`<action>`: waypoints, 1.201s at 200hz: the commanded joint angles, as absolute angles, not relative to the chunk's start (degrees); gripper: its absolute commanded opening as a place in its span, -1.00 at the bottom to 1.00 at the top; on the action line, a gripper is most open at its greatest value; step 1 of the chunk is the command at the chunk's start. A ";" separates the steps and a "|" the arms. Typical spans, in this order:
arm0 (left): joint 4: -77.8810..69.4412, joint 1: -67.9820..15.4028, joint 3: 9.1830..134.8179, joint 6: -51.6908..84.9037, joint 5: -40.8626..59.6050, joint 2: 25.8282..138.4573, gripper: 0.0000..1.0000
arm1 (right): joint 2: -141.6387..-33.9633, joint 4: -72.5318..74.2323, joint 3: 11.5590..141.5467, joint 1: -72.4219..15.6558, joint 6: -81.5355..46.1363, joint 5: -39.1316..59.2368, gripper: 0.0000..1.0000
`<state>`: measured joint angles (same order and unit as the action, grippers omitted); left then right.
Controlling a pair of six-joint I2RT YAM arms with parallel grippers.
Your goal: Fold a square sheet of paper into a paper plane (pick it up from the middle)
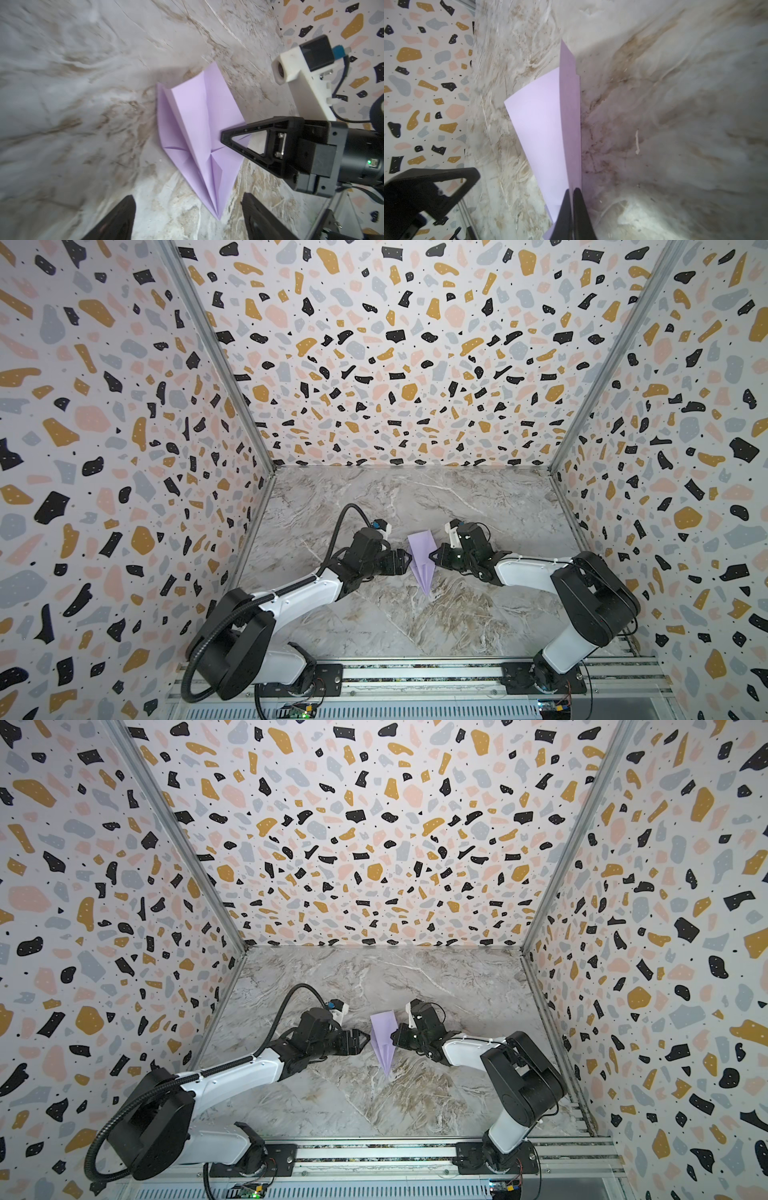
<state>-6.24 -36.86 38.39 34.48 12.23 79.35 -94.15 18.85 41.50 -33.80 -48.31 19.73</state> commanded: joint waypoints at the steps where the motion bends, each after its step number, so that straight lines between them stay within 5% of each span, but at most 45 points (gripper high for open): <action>1: -12.82 -39.20 39.28 38.96 16.03 82.13 0.54 | -94.14 23.95 39.96 -32.92 -50.00 23.46 -0.96; 89: -15.38 -42.55 43.76 43.15 15.56 93.14 0.01 | -94.51 25.50 38.41 -31.97 -50.45 25.48 -0.96; 152: -11.98 -42.61 47.45 40.41 15.41 97.39 -0.04 | -94.74 25.85 38.32 -31.78 -50.45 26.20 -0.96; 240: -9.93 -42.58 48.15 38.93 14.74 98.31 -0.47 | -94.52 25.21 38.41 -31.81 -50.40 25.79 -0.96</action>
